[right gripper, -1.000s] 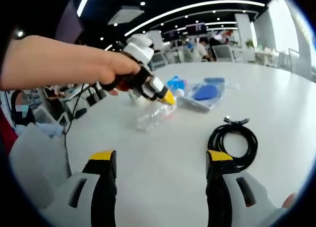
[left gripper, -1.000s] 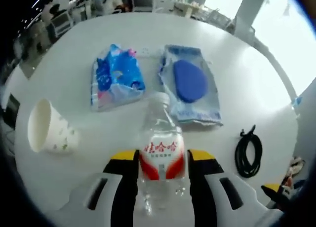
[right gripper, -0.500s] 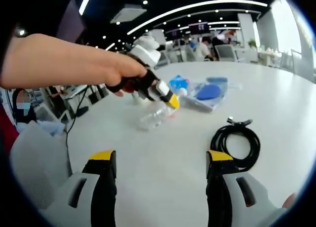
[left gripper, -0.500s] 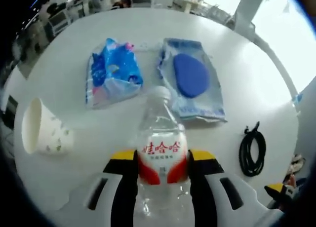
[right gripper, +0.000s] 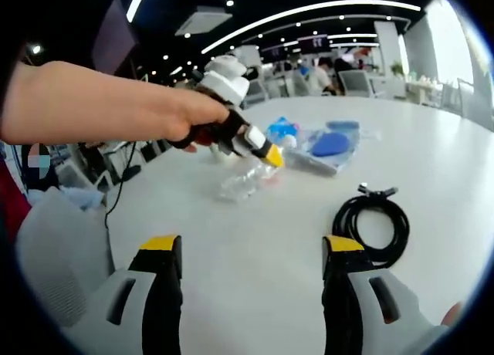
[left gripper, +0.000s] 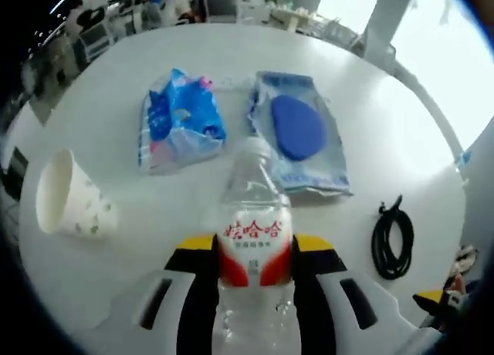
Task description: Arrange the tabletop items into an orderly group along one side of the table until the central work area is clear of visible clutter.
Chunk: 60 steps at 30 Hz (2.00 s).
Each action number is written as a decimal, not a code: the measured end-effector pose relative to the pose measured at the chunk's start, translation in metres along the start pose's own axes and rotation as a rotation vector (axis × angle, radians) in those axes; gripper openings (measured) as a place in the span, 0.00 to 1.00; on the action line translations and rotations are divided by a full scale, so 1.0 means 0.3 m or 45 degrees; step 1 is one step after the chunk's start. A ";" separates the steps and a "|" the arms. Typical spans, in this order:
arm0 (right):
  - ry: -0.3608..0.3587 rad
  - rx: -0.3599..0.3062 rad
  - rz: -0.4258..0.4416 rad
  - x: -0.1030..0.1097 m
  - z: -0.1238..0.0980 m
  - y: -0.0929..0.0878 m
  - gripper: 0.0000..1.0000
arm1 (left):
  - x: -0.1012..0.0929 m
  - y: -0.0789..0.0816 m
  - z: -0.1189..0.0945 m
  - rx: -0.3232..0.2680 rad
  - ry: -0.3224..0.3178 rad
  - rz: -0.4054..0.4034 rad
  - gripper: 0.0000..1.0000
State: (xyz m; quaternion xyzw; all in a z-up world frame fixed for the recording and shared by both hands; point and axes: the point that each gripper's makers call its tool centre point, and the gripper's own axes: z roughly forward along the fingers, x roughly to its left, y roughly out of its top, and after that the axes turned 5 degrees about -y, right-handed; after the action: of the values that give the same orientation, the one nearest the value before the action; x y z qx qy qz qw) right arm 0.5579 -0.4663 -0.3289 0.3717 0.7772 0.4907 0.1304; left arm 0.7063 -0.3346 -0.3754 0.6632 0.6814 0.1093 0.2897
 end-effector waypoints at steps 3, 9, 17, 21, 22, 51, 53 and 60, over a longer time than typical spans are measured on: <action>0.002 -0.002 -0.006 0.005 0.001 0.006 0.74 | 0.000 0.004 -0.018 -0.025 -0.005 0.006 0.33; 0.006 -0.011 -0.025 0.022 -0.003 0.025 0.74 | -0.016 0.018 -0.064 -0.109 -0.050 -0.009 0.33; 0.010 -0.013 -0.058 0.040 -0.011 0.036 0.74 | -0.025 0.026 -0.134 -0.233 -0.091 0.062 0.33; 0.006 -0.018 -0.068 0.044 -0.023 0.035 0.74 | -0.047 0.042 -0.171 -0.301 -0.118 0.100 0.33; 0.007 -0.019 -0.069 0.045 -0.026 0.035 0.74 | -0.052 0.043 -0.181 -0.312 -0.123 0.109 0.33; 0.005 -0.117 -0.176 0.158 -0.088 0.132 0.78 | -0.126 0.093 -0.604 -0.810 -0.273 0.292 0.33; 0.009 -0.121 -0.179 0.174 -0.085 0.137 0.78 | -0.124 0.087 -0.625 -0.830 -0.276 0.301 0.33; 0.024 -0.119 -0.194 0.231 -0.066 0.146 0.78 | -0.086 0.047 -0.716 -0.898 -0.263 0.313 0.33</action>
State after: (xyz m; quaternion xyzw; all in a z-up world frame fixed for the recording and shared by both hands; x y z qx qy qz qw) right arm 0.5186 -0.4201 -0.2703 0.3005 0.7805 0.5187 0.1774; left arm 0.6011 -0.3077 -0.1879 0.6071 0.4845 0.3036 0.5517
